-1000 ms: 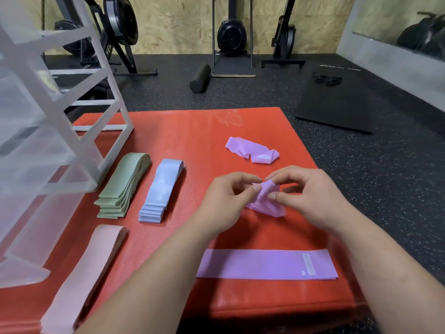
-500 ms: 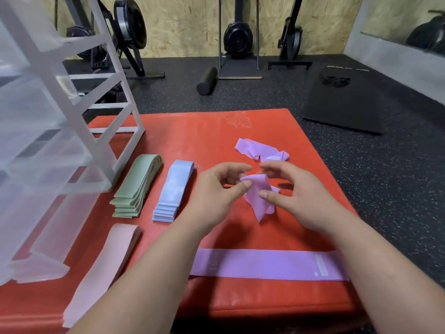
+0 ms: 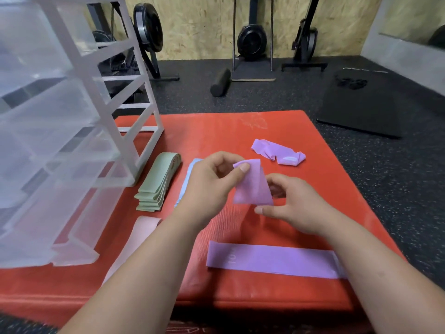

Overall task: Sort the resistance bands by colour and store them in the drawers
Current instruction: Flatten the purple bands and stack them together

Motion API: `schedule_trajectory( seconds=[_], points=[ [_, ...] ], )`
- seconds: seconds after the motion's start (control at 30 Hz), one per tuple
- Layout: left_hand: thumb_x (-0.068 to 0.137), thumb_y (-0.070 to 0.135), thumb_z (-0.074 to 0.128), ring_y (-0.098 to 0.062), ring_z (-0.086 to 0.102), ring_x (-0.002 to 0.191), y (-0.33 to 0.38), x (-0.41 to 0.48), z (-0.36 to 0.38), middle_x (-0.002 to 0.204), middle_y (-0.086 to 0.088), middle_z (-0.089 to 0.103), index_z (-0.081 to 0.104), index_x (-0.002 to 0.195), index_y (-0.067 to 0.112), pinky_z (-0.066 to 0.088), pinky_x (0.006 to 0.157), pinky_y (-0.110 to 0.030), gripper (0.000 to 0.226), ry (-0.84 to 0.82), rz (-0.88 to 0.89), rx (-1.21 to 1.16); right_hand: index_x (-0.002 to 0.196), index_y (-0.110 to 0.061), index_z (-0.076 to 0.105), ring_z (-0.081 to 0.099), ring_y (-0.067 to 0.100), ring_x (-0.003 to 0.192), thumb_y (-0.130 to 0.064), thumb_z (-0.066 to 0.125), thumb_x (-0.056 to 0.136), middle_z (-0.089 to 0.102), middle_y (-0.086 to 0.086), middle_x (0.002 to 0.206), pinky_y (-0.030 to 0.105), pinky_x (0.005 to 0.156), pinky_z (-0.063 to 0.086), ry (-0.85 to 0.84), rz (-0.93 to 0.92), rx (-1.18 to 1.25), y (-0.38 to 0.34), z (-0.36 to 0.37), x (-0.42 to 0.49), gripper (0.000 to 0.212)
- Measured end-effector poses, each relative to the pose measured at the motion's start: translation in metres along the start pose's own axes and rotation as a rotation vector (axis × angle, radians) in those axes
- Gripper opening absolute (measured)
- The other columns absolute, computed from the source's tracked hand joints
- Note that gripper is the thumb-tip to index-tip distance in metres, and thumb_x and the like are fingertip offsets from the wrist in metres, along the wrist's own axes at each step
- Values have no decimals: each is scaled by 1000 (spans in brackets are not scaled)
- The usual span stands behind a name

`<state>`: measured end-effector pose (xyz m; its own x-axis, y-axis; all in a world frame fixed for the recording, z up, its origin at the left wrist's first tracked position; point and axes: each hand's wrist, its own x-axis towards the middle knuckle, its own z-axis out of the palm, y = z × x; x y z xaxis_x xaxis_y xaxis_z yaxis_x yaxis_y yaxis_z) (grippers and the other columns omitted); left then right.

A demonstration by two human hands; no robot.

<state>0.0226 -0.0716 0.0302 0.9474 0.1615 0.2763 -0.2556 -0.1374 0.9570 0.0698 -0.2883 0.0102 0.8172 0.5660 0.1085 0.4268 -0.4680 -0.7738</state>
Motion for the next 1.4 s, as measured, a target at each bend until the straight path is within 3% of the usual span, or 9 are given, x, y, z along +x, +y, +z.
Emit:
schedule_trajectory(
  seconds=[0.17, 0.33, 0.43, 0.57, 0.8, 0.93, 1.0, 1.2, 1.4],
  points=[
    [95, 15, 78, -23, 64, 87, 12, 2, -9, 88, -9, 73, 75, 109, 10, 50, 82, -45, 15, 211, -50, -316, 100, -32, 73, 70, 0, 93, -19, 82, 86, 76, -20, 97, 38, 95, 55, 46, 41, -140, 9, -8, -4, 21],
    [97, 9, 75, -22, 67, 89, 13, 6, -21, 88, -4, 72, 74, 119, 13, 58, 93, -50, 22, 323, -102, -358, 111, -18, 72, 76, 19, 90, -9, 71, 97, 76, 14, 101, 32, 85, 57, 94, 114, 216, 9, -40, -13, 17],
    [99, 8, 72, -22, 70, 93, 6, 9, -22, 101, -14, 72, 74, 121, 13, 59, 99, -55, 22, 340, -137, -309, 115, -17, 71, 72, 16, 80, -6, 70, 98, 73, 18, 92, 29, 77, 56, 91, 214, 309, 14, -58, -23, 20],
    [101, 5, 68, -17, 73, 94, -4, 10, -14, 117, -21, 74, 73, 124, 9, 65, 88, -39, 23, 311, -201, -249, 110, -26, 77, 70, 13, 85, -15, 75, 94, 77, 14, 101, 38, 81, 53, 128, 364, 329, 30, -75, -34, 19],
    [100, 3, 64, -22, 74, 96, -2, 14, -3, 113, -19, 77, 77, 109, 9, 60, 83, -34, 17, 229, -239, -410, 115, -14, 76, 62, 29, 94, -14, 70, 94, 72, 13, 104, 38, 81, 53, 285, 359, 643, 37, -105, -47, 22],
    [96, -4, 60, -20, 69, 80, -26, 12, 8, 85, -6, 76, 76, 93, 16, 65, 72, -40, 26, 260, -336, -85, 109, -20, 79, 74, 27, 95, -21, 80, 89, 78, 13, 107, 39, 82, 57, 346, 447, 416, 57, -97, -50, 19],
    [93, 2, 64, -19, 68, 74, -46, 9, 13, 82, -4, 75, 77, 93, 21, 66, 79, -50, 23, 229, -377, 155, 104, -27, 80, 75, 30, 102, -24, 85, 86, 80, 6, 101, 43, 87, 58, 292, 511, 242, 70, -92, -55, 19],
    [94, 10, 66, -15, 68, 74, -63, 8, 13, 87, 0, 77, 79, 111, 20, 58, 76, -32, 23, 174, -369, 472, 97, -42, 78, 74, 14, 94, -1, 81, 78, 77, -7, 102, 54, 87, 61, 154, 443, -115, 81, -103, -64, 46],
    [95, 10, 67, -14, 67, 73, -65, 8, 12, 86, 1, 77, 80, 107, 21, 57, 76, -32, 20, 167, -374, 464, 107, -51, 73, 68, -3, 99, -19, 93, 71, 67, -18, 109, 17, 86, 51, -72, 292, -219, 72, -87, -66, 53]
  ],
)
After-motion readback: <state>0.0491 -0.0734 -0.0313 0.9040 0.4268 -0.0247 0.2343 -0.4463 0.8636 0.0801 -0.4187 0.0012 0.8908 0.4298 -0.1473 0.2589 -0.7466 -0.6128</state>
